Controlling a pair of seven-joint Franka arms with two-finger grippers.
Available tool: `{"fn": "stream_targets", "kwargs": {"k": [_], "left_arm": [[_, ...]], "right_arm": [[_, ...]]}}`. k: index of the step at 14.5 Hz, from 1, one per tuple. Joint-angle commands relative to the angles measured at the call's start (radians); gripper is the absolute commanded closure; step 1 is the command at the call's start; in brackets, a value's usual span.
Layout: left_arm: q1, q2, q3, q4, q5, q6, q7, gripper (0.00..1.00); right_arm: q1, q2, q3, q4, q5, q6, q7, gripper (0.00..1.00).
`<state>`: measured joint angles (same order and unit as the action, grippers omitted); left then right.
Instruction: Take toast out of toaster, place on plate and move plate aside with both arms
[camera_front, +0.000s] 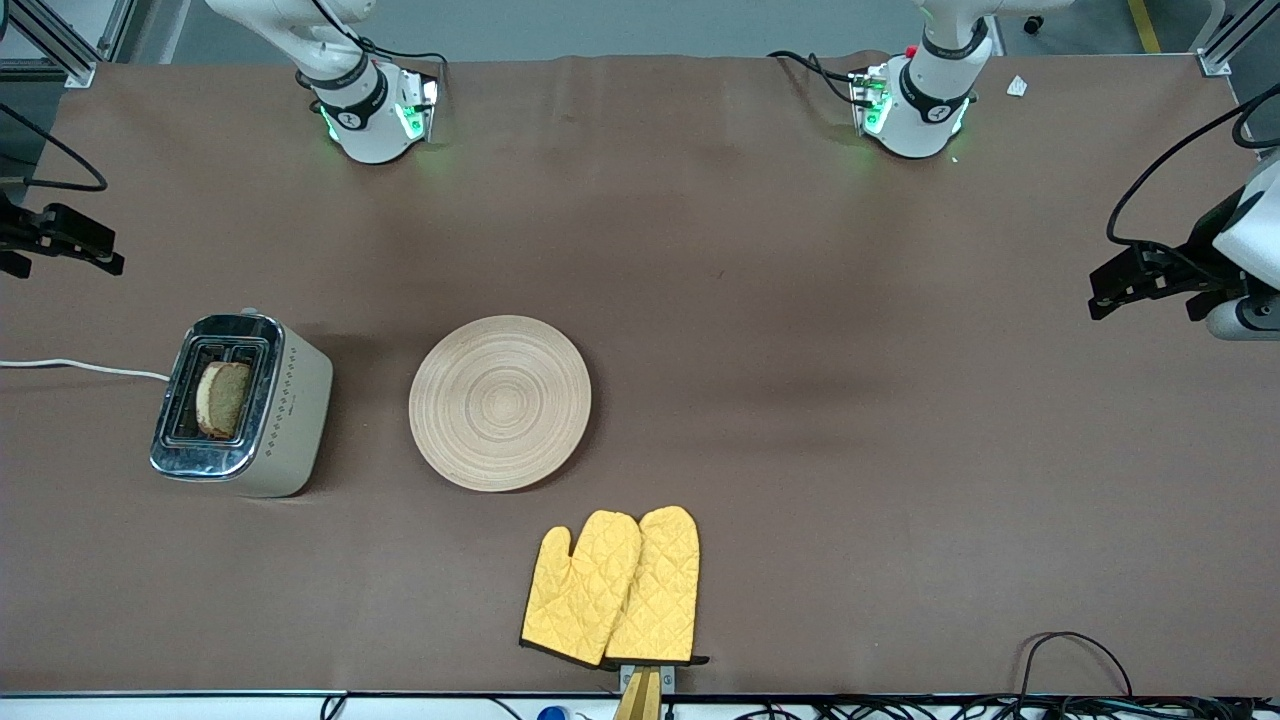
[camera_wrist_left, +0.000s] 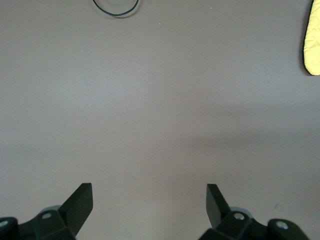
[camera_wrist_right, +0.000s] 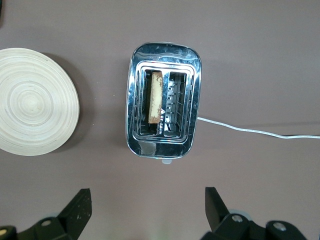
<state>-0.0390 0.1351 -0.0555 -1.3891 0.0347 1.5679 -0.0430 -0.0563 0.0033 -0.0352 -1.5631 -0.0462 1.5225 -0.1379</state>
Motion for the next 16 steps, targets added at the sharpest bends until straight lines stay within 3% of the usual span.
{"fn": "stream_targets", "kwargs": {"k": [1, 8, 11, 16], "left_arm": [[0.004, -0.011, -0.003, 0.002, 0.004, -0.005, 0.002, 0.00], [0.002, -0.009, -0.003, 0.002, 0.004, -0.005, 0.002, 0.00], [0.004, -0.009, -0.003, 0.001, 0.004, -0.005, 0.002, 0.00], [0.005, -0.009, -0.003, 0.001, 0.002, -0.005, 0.002, 0.00]], "right_arm": [[-0.007, -0.023, 0.011, -0.014, -0.006, 0.001, 0.006, 0.00], [-0.011, -0.016, 0.005, -0.028, 0.022, 0.031, 0.006, 0.00], [-0.011, -0.002, 0.003, -0.084, 0.019, 0.090, 0.003, 0.00], [-0.016, 0.027, 0.004, -0.254, 0.020, 0.315, 0.006, 0.00]]}}
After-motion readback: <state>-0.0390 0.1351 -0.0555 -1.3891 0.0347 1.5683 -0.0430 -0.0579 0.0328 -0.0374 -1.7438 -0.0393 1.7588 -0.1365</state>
